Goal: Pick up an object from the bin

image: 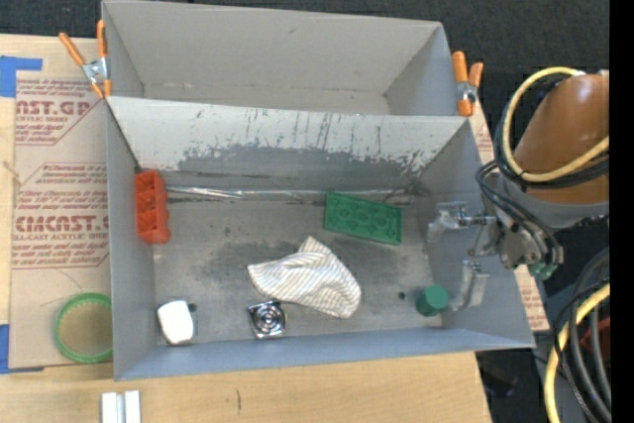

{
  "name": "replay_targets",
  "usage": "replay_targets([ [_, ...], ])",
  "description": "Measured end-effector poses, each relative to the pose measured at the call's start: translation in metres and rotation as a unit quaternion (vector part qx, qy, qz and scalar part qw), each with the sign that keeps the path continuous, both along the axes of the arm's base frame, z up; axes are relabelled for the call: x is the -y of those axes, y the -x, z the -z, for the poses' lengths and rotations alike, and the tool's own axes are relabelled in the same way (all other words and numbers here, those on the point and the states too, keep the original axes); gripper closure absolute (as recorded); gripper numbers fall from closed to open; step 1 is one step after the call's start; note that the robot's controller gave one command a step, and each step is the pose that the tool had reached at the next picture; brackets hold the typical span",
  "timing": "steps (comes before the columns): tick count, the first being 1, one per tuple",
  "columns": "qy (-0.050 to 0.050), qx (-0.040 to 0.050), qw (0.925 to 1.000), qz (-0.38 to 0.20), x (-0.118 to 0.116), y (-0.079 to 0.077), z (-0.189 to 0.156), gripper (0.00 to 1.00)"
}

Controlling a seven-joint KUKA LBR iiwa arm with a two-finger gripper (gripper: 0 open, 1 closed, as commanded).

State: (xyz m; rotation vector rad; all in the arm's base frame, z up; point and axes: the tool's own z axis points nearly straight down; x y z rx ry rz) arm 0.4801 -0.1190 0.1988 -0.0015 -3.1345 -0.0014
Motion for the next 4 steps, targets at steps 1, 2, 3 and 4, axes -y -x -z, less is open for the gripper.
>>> replay_targets([
  [1, 0.001, 0.0040, 1.0000, -0.001, -0.001, -0.002, -0.004, 0.00],
  [2, 0.000, 0.0047, 0.9992, 0.039, -0.070, -0.015, 0.065, 0.00],
  [3, 0.000, 0.0025, 0.9996, -0.027, -0.069, -0.078, 0.056, 0.00],
  [4, 0.000, 0.0056, 0.9997, 0.023, -0.123, -0.046, 0.055, 0.00],
])
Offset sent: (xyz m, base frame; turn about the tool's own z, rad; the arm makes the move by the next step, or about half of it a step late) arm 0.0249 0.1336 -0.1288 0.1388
